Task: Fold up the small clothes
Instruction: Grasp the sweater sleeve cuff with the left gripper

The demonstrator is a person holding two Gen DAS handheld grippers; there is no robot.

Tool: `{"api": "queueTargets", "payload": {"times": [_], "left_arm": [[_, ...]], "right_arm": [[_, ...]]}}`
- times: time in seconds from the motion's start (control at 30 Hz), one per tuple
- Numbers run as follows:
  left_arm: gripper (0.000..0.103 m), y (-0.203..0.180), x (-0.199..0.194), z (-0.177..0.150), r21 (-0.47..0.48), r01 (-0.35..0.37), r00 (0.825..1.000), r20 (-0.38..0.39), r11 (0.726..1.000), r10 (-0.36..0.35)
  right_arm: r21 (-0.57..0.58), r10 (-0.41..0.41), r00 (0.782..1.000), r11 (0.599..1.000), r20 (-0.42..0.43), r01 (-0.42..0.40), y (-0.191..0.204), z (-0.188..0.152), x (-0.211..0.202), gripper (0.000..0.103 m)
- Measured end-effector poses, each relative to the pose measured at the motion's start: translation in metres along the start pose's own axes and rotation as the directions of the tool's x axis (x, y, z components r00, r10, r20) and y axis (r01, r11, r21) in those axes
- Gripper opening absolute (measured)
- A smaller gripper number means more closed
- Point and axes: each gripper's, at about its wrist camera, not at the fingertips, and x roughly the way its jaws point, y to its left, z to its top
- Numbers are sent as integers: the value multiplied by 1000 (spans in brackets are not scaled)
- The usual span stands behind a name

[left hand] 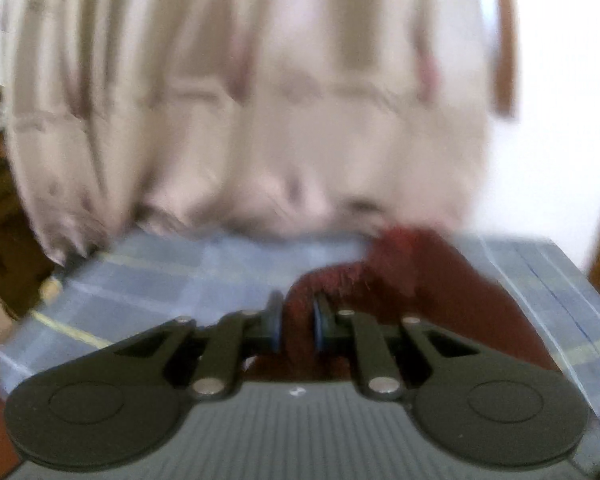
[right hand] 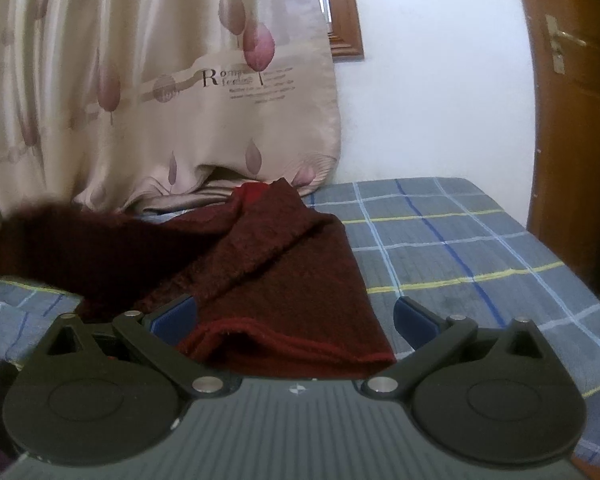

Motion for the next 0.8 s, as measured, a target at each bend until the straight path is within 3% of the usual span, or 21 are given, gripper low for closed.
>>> {"api": "queueTargets", "payload": {"times": [0.07, 0.1, 0.2, 0.27, 0.37, 0.4, 0.43, 0.5, 0.57, 0.6, 0.63, 0.7, 0.77, 0.8], "left_arm": [[15, 21, 21, 28, -35, -65, 997, 28, 997, 66], [10, 32, 34, 42, -48, -117, 992, 50, 992, 120], [10, 69, 76, 81, -87, -239, 966, 78, 967, 246], [10, 98, 106, 103, -118, -321, 941, 77, 940, 331], [10, 137, 148, 121, -135, -443, 888, 75, 886, 455], [10, 150, 160, 122, -149, -454, 883, 52, 878, 466], [10, 163, 166, 121, -189, -416, 904, 16, 890, 426], [9, 177, 165, 111, -240, -259, 964, -5, 935, 266], [10, 166, 157, 93, -123, -117, 993, -11, 985, 117], [10, 157, 150, 80, -61, -35, 999, -33, 997, 33], [10, 151, 144, 67, -30, 39, 997, -63, 999, -41], [12, 145, 137, 39, -48, 169, 974, -144, 985, -174], [15, 145, 138, 9, -121, 251, 927, -256, 960, -275], [15, 147, 140, -7, -191, 268, 893, -319, 944, -318]], "right_arm": [[-7, -1, 1000, 1000, -9, 1, 2, 3, 6, 103], [-11, -2, 1000, 1000, -17, 2, 3, 5, 10, 103], [-19, -8, 999, 1000, -41, 7, 5, 10, 22, 103], [-28, -15, 998, 1000, -58, 13, 7, 12, 31, 103], [-37, -34, 996, 999, -78, 31, 11, 17, 43, 103], [-35, -38, 996, 999, -83, 36, 12, 20, 48, 103], [-29, -43, 995, 999, -86, 41, 13, 23, 51, 103], [-21, -47, 994, 999, -98, 45, 14, 28, 58, 103], [-23, -38, 994, 999, -105, 36, 16, 33, 63, 103], [-29, -35, 994, 999, -103, 32, 18, 35, 65, 103], [-35, -35, 994, 999, -99, 32, 20, 37, 66, 103], [-49, -27, 995, 999, -91, 23, 24, 40, 69, 103], [-62, -15, 995, 998, -97, 9, 28, 40, 73, 103], [-72, -8, 994, 997, -107, 1, 32, 39, 76, 103]]}}
